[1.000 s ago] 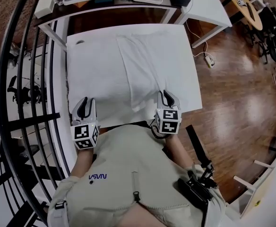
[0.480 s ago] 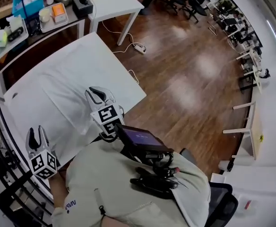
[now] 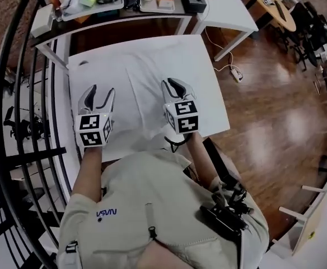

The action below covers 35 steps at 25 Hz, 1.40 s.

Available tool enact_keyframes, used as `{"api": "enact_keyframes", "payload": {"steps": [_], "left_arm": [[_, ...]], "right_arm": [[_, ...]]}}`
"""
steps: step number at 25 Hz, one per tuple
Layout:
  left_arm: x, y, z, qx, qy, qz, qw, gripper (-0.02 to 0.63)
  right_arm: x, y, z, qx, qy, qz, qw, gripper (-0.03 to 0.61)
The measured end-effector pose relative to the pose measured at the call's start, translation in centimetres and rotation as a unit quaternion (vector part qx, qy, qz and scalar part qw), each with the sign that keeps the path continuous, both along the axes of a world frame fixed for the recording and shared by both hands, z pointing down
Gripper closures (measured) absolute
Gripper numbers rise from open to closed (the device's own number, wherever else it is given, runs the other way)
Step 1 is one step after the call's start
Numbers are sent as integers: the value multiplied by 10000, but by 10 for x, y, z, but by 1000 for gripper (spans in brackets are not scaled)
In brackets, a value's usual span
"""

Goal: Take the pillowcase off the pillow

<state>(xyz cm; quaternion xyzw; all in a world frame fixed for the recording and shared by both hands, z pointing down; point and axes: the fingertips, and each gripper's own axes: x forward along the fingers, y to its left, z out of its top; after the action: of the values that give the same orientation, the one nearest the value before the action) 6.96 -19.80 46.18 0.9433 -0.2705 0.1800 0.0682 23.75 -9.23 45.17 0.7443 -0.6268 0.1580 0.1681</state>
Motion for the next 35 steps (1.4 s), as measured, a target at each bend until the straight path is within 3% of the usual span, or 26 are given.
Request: {"api": "enact_keyframes", "payload": {"steps": [4,9,17,20,22,24,26,28,30,35], "left_arm": [[17,-22,-1,117,-183,42,9998,362],[38,-60,13,-80,-651,15,9978,334],[65,-86,48,-589,-1022,53,9930,328],[66,-78,79,-870,-1536,234,9840,328],[61,-67,96,-1008,-1951,393,9748,373],[59,-59,101,-959,-2069,572,9720,452],[63,-50,95,-824,-1869,756,9760,551],[64,-45,82,-679,-1488,799,9833,591],[56,-41,66,-613,-1129,664,9895,597],[32,-33,5,-446,-110,209,9987,600]], "right_arm": [[15,-43,-10,54,208,-204,9996,461],[18,-106,-6,-327,86,-628,9975,403],[13,-156,55,-1576,118,-982,9825,403],[17,-159,74,-1930,177,-1019,9757,403],[14,-164,80,-1976,267,-1167,9729,403],[12,-161,86,-2033,341,-1204,9711,413],[13,-154,90,-2087,366,-1171,9703,467],[17,-142,91,-2145,364,-1084,9700,513],[20,-140,79,-1875,489,-1045,9755,558],[49,-127,38,-1175,655,-472,9898,566]]}}
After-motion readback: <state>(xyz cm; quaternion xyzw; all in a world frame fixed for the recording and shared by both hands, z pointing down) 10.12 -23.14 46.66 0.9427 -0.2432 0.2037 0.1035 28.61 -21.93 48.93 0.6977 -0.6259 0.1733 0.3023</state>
